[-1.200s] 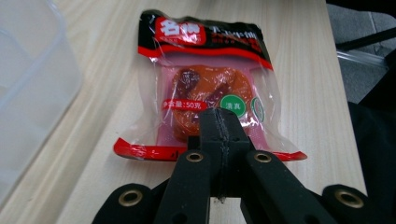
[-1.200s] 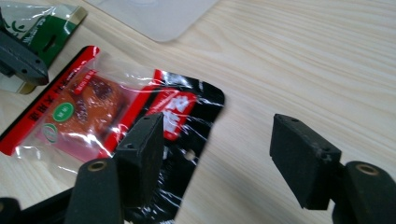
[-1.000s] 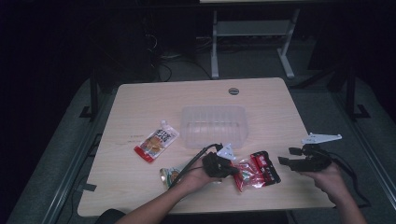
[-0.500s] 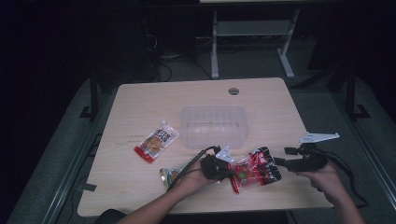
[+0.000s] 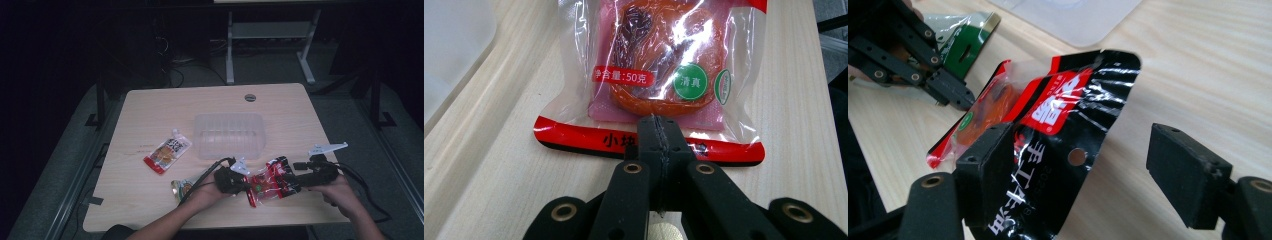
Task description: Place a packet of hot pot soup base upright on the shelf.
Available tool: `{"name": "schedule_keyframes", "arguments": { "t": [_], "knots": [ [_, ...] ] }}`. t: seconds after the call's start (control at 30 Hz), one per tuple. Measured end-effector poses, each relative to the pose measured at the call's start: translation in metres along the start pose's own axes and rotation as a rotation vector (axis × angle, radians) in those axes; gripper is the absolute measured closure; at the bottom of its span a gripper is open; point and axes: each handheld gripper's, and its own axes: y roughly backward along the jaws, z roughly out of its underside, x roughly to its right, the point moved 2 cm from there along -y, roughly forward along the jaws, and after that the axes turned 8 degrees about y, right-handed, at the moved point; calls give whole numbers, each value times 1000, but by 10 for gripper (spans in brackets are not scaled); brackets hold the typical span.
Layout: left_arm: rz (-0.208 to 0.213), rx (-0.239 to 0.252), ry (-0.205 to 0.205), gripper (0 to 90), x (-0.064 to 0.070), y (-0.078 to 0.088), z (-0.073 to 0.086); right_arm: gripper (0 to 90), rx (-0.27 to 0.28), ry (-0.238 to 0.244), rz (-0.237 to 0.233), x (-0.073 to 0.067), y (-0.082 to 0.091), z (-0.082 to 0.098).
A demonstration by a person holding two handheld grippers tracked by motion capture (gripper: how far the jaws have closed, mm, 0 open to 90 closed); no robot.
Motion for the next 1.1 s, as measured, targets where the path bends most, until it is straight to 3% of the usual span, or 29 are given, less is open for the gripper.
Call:
{"name": "schedule_keyframes", "arguments": {
  "t": [0.27,0.3,0.37,0.4,0.43,0.5,0.77,0.8,1.1],
  "knots": [
    [-2,5,7,899,0,0,0,374,-7,-7,-94,-2,-7,2],
    [-2,5,9,900,0,0,0,424,-8,-3,-111,-3,-8,1],
    [-2,4,10,899,0,0,0,445,-9,0,-115,-3,-8,1],
    [-2,3,10,899,0,0,0,524,3,4,-125,-4,-7,0],
    [-1,5,14,899,0,0,0,524,3,4,-125,-4,-7,0],
    [2,7,13,899,-1,0,0,623,20,19,-126,-4,-5,-1],
    [5,8,19,900,-1,0,1,774,21,55,-153,-8,-7,-2],
    [6,8,21,900,-1,0,1,830,29,61,-159,-8,-7,-4],
    [21,8,39,900,-3,0,1,897,41,115,-182,-9,-7,-5]
  ]
}}
